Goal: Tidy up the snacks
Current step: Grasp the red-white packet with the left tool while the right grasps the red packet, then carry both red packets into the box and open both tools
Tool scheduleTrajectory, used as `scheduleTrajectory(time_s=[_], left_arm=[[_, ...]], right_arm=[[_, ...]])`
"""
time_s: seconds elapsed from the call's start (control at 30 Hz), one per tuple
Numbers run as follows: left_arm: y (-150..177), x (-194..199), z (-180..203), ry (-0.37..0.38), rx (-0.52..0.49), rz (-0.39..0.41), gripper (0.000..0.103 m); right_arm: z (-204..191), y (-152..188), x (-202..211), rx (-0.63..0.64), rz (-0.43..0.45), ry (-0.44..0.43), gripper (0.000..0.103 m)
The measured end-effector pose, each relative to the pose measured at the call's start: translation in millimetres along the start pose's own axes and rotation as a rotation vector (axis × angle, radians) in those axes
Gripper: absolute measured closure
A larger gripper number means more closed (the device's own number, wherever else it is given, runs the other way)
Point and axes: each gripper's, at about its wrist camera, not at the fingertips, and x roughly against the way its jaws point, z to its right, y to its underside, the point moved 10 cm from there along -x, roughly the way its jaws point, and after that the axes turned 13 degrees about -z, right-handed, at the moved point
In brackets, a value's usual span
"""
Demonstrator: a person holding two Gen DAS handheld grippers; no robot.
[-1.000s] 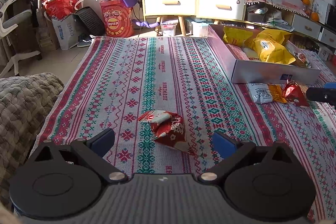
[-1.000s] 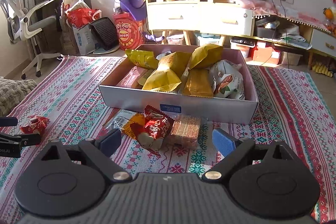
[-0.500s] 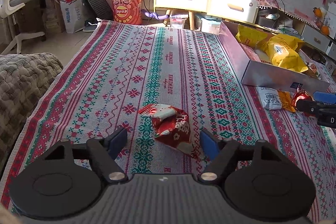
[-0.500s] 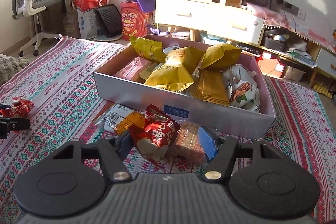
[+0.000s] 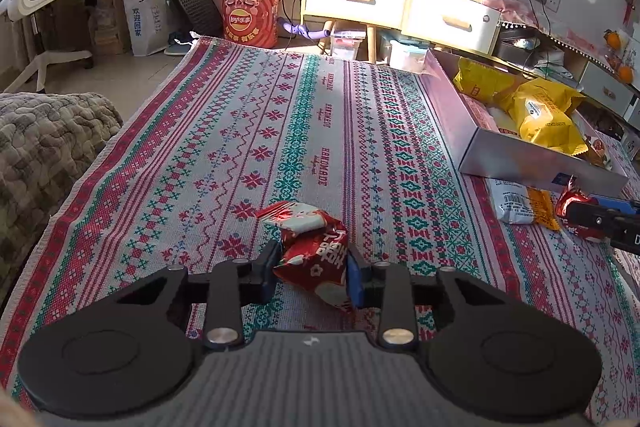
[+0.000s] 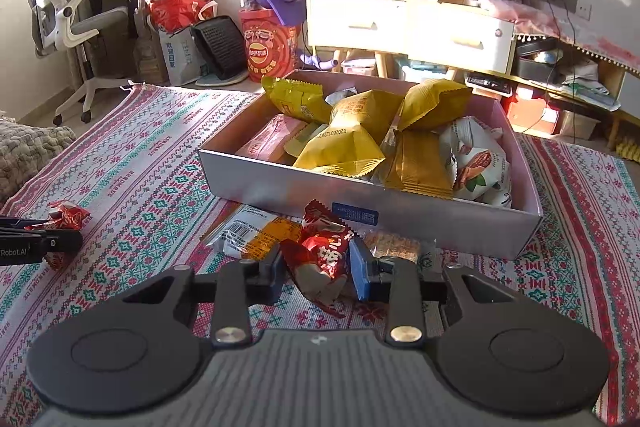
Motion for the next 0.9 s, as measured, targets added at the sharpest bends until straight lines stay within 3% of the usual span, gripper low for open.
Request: scheduleTrajectory(time_s=[0.3, 0.7, 0.9], left_arm=[[1, 0, 8, 0.031, -0.004, -0.012, 0.064], [7, 2, 29, 0.068, -0.05, -0.023, 0.064], [7, 2, 32, 0.073, -0.058, -0.026, 0.064]], right_arm=[[8, -2, 1, -0.134, -0.031, -0.103, 0.074], [-2, 0, -4, -0.074, -0.046, -0.067, 0.068], [4, 4, -9, -0.092, -0.06, -0.054, 0.072]])
